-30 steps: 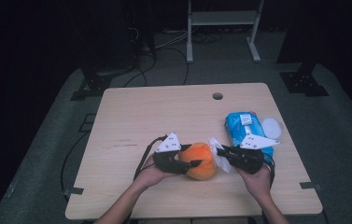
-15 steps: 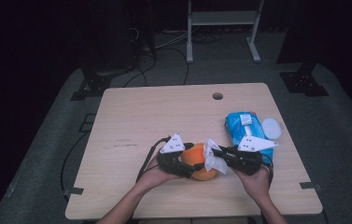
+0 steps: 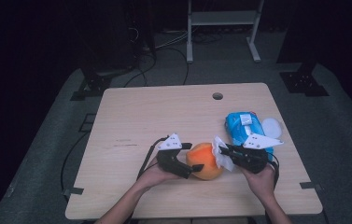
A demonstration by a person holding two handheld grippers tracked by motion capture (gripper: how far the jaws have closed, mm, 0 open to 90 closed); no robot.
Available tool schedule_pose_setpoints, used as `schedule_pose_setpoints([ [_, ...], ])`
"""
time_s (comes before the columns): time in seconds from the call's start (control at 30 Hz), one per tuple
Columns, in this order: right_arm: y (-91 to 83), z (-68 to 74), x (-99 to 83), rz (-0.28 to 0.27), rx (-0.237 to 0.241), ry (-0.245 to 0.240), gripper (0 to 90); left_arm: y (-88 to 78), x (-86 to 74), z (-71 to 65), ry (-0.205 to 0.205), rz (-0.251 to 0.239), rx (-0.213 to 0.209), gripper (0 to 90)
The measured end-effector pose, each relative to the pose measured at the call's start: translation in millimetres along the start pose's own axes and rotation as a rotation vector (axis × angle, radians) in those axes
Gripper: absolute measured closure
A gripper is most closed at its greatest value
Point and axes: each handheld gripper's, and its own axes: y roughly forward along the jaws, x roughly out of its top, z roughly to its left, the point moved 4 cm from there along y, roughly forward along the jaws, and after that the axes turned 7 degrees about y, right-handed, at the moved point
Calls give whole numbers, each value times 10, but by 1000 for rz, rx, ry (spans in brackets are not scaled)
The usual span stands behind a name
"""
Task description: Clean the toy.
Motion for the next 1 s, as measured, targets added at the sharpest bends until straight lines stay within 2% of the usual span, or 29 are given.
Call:
schedule_pose_setpoints([
  [0.07, 7, 3, 4, -1, 4, 3, 812, 38, -38, -35, -2, -1, -28, 112],
  [0.17, 6, 22, 12, -3, 2, -3, 812, 0, 3, -75, 45, 22, -5, 281],
  [0.27, -38, 46, 50, -38, 17, 2, 813, -114, 118, -94, 91, 17, 16, 363],
  [0.33, -56, 77, 82, -53, 25, -13, 813, -176, 168, -107, 126, 42, 34, 376],
  [0.4, -45, 132, 98, -64, 31, -29, 814, -190, 184, -123, 140, 81, 61, 378],
  [0.5, 11, 232, 106, -54, 64, -54, 813, -130, 158, -156, 150, 108, 59, 375],
  [0.63, 105, 426, 117, -27, 78, -125, 813, -41, 145, -256, 190, 121, 55, 367],
  [0.67, 120, 437, 121, -23, 77, -136, 814, -40, 142, -256, 194, 120, 58, 360],
  [0.73, 120, 396, 120, -17, 76, -123, 815, -42, 116, -228, 180, 105, 48, 348],
  [0.77, 107, 343, 112, -11, 58, -108, 816, -37, 105, -223, 179, 103, 46, 349],
  [0.87, 74, 229, 79, 5, -4, -110, 816, -16, 98, -228, 186, 102, 40, 350],
  [1.0, 24, 119, 40, 25, -62, -107, 816, 2, 91, -245, 193, 95, 37, 350],
])
